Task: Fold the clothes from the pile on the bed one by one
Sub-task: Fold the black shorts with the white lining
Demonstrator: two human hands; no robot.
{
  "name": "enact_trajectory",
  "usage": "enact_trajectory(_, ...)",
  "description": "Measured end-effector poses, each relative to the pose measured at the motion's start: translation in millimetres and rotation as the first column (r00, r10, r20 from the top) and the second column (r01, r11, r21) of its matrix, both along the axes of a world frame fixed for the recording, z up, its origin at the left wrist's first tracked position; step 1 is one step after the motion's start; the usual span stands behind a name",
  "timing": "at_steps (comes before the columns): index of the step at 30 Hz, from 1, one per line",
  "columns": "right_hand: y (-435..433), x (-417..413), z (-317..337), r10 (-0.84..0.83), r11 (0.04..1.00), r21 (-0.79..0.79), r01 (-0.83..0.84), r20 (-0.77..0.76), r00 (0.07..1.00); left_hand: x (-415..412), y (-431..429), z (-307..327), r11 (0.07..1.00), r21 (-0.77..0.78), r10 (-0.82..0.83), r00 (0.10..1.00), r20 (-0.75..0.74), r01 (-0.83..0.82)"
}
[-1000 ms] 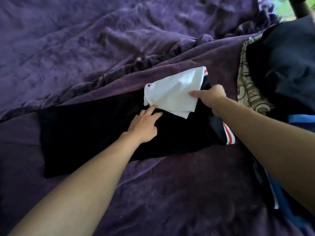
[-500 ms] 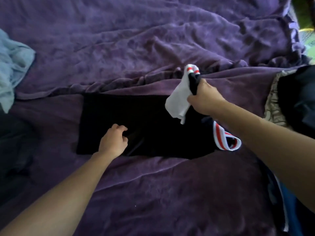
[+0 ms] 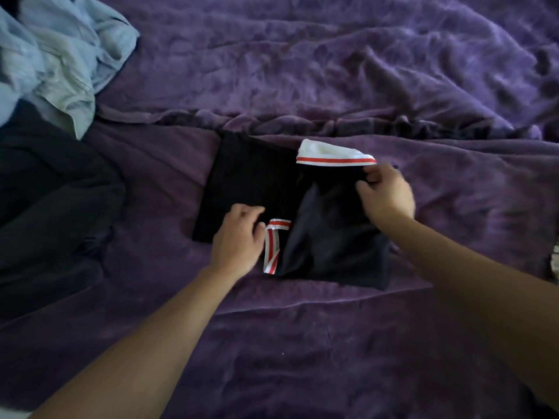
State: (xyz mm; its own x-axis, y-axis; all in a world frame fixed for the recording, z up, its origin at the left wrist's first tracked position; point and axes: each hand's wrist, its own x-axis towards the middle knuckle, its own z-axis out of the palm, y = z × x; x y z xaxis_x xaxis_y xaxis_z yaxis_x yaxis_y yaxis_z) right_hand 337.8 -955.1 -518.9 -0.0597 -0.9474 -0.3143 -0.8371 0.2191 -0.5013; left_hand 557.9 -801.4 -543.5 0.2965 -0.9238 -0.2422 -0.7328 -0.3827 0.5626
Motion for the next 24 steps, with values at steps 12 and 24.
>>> enact_trajectory(12, 25, -29, -12, -0.413, 0.902, 0.293, 0.318, 0.370, 0.832, -20, -18, -38, 0.886, 0.230, -0.420, 0.907, 0.033, 0.402)
enact_trajectory(24, 33, 182, 42, 0.141, 0.967, 0.134, -0.218, 0.434, 0.890, 119, 29, -4, 0.895, 0.106, 0.445, 0.885, -0.135, -0.434)
